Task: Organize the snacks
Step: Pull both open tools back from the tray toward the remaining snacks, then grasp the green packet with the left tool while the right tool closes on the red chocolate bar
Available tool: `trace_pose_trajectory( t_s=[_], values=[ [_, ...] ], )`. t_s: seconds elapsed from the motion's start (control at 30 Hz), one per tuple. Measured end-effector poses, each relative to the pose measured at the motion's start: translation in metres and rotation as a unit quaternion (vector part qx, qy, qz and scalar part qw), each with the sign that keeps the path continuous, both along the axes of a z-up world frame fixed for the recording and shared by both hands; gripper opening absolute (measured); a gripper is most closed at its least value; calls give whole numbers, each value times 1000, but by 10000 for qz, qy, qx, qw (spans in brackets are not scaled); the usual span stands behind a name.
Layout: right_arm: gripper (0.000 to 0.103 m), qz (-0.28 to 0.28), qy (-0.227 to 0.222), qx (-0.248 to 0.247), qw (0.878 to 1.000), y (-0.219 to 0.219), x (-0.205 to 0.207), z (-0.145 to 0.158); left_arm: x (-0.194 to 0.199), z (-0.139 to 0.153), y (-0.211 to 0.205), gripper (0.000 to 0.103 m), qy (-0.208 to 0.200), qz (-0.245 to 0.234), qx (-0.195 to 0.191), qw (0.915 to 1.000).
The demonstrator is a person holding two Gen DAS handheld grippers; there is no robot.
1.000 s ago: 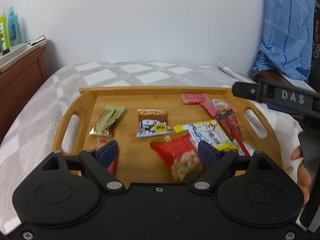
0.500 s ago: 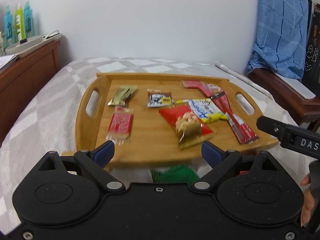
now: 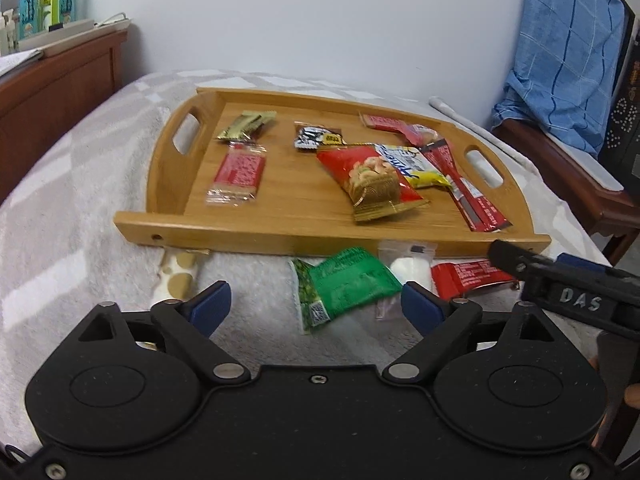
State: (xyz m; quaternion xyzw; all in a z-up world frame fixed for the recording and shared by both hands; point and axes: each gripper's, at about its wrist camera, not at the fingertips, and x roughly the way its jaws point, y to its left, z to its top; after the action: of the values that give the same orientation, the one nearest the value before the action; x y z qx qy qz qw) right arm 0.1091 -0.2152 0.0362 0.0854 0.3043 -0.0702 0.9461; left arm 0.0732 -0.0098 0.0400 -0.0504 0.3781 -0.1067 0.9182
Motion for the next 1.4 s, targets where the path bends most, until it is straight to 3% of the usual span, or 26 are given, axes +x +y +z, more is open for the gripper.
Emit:
trace_pose_trajectory(
  t_s=[0.13, 0.53, 0.63, 0.8, 0.97, 1.03, 1.13, 1.27, 1.4],
  values=[
    [103, 40, 121, -40, 9999, 4, 2, -4, 4, -3, 1, 81, 80, 36, -247, 9997],
    [103, 115, 337, -92, 9993, 10, 9, -12, 19, -12, 7, 79, 230, 309, -814, 9959],
    [103, 153, 382, -122, 9991, 12, 11, -13, 20, -11, 6, 70, 237, 304, -909, 9951],
    [103, 265, 422, -290, 9983, 20, 12, -16, 18, -12, -4, 60, 141, 174, -653, 9976],
    [103, 423, 476, -512, 9967, 28, 15, -19, 13, -9, -6, 38, 57, 91, -510, 9986],
    [103, 487, 496, -561, 9960, 32, 16, -20, 13, -8, -4, 36, 100, 80, -540, 9985],
    [103, 469, 500, -647, 9955, 35, 18, -22, 12, -9, -2, 37, 100, 52, -470, 9988],
    [103, 440, 485, -556, 9963, 34, 18, -24, 16, -10, -5, 58, 240, 53, -575, 9980],
    [101, 488, 482, -562, 9961, 35, 17, -25, 22, -13, -13, 61, 228, -7, -554, 9982]
  ],
)
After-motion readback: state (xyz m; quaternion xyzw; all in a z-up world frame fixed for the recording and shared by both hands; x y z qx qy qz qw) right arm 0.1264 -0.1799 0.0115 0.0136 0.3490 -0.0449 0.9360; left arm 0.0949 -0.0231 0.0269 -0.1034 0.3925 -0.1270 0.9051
